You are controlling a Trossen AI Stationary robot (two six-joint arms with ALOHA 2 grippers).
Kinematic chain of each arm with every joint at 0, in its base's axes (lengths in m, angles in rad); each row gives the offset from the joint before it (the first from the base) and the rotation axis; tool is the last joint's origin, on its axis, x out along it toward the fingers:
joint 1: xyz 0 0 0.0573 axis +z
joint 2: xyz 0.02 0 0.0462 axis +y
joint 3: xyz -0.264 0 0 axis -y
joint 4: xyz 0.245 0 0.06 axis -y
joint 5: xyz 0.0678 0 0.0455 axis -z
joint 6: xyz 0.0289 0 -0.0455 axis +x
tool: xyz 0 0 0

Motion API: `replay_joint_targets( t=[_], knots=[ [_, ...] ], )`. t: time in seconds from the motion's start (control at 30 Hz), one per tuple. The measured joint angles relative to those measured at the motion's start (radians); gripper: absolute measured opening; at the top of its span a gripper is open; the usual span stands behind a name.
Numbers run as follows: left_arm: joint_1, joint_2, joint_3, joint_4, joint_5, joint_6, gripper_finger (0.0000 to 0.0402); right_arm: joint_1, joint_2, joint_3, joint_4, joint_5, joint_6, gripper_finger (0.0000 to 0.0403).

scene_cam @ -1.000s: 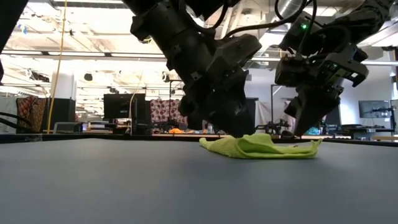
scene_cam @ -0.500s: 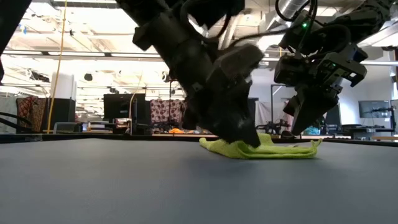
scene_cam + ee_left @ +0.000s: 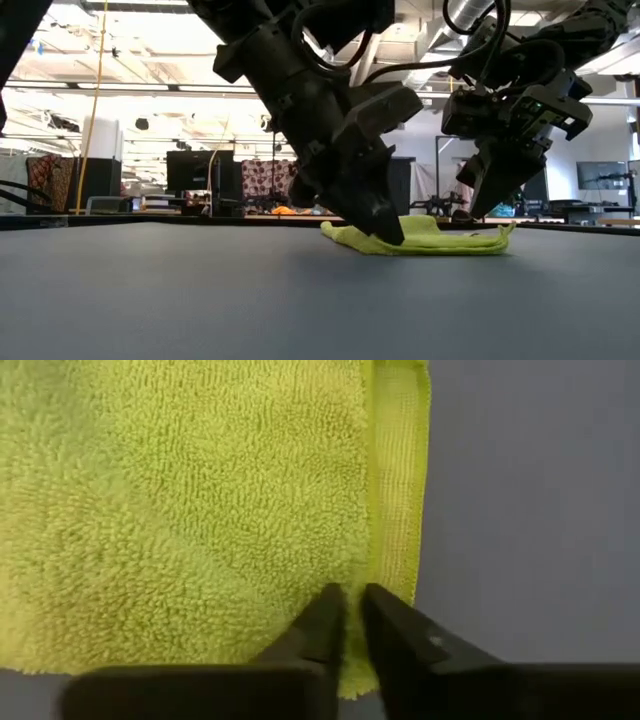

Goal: Roll towel into tight, uniform cylinder
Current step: Roll the green towel

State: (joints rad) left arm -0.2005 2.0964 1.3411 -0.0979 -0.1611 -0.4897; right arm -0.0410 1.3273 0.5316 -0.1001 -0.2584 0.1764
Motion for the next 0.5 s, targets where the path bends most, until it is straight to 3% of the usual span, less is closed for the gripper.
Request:
replay_joint_targets(
  t=[0.5],
  knots=[
    [0.005, -0.065, 0.001, -0.041, -0.050, 0.058, 0.0000, -0.001, 0.000, 0.000, -0.003, 0.000, 0.000, 0.0020]
  ],
)
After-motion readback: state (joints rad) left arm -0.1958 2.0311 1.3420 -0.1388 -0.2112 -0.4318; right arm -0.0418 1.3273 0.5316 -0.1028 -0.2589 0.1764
